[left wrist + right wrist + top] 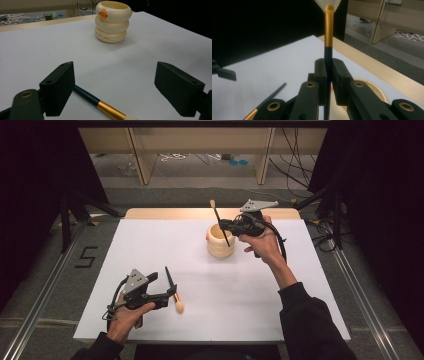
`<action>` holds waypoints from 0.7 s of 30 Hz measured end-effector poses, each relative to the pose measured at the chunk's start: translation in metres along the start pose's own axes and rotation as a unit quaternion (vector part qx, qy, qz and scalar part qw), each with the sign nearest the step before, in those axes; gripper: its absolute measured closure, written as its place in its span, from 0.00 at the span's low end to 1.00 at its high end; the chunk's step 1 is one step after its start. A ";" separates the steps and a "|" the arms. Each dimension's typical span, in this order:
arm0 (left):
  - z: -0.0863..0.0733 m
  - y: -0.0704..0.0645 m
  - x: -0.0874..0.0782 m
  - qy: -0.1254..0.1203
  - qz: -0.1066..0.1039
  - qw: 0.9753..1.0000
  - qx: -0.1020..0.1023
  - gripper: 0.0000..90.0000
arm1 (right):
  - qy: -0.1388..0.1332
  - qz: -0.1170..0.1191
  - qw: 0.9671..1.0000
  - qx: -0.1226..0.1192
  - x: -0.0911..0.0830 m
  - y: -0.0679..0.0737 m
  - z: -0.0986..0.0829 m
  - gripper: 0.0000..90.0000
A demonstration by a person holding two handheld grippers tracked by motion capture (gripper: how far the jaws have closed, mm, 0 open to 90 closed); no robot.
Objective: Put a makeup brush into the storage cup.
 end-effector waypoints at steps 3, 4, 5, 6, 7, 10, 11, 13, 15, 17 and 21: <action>0.000 0.000 0.000 -0.001 0.001 1.000 -0.001 0.18 | -0.003 -0.010 1.000 -0.004 0.002 -0.005 0.003 0.92; 0.000 0.000 0.000 -0.001 0.000 1.000 -0.002 0.18 | -0.008 -0.010 1.000 -0.002 0.003 -0.006 0.004 0.92; 0.000 0.000 0.000 0.000 0.000 1.000 -0.001 0.18 | -0.010 -0.009 1.000 -0.003 0.003 -0.007 0.006 0.92; 0.000 0.000 0.000 0.000 0.000 1.000 -0.002 0.18 | -0.013 -0.012 1.000 -0.002 0.004 -0.008 0.007 0.92; 0.000 0.000 0.000 -0.001 0.000 1.000 -0.002 0.18 | -0.017 -0.011 1.000 0.000 0.004 -0.009 0.008 0.92; 0.000 0.000 0.001 -0.002 0.000 1.000 0.000 0.18 | -0.024 -0.014 1.000 0.008 0.007 -0.013 0.007 0.92; 0.000 0.000 0.001 -0.002 -0.003 1.000 0.000 0.18 | -0.025 -0.016 1.000 0.009 0.008 -0.015 0.006 0.92; 0.001 0.001 0.000 -0.005 0.003 1.000 0.011 0.18 | -0.025 -0.019 0.999 0.012 0.010 -0.019 0.004 0.92; 0.002 0.003 0.000 -0.006 0.007 1.000 0.019 0.18 | -0.026 -0.026 0.999 0.017 0.011 -0.023 0.002 0.92; 0.001 0.001 0.000 -0.002 0.004 1.000 0.006 0.18 | -0.028 -0.031 0.999 0.020 0.013 -0.026 0.000 0.92; 0.000 0.001 0.001 -0.001 0.000 1.000 0.002 0.18 | -0.034 -0.041 0.998 0.026 0.015 -0.033 -0.003 0.92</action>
Point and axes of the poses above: each handheld gripper's, and its own axes: x roughly forward along the jaws, z roughly out of its top, y roughly to its left, the point moved 3 cm from there along x, roughly forward along the jaws, and after that the axes turned 10 degrees about -x, right-handed, at the moved point
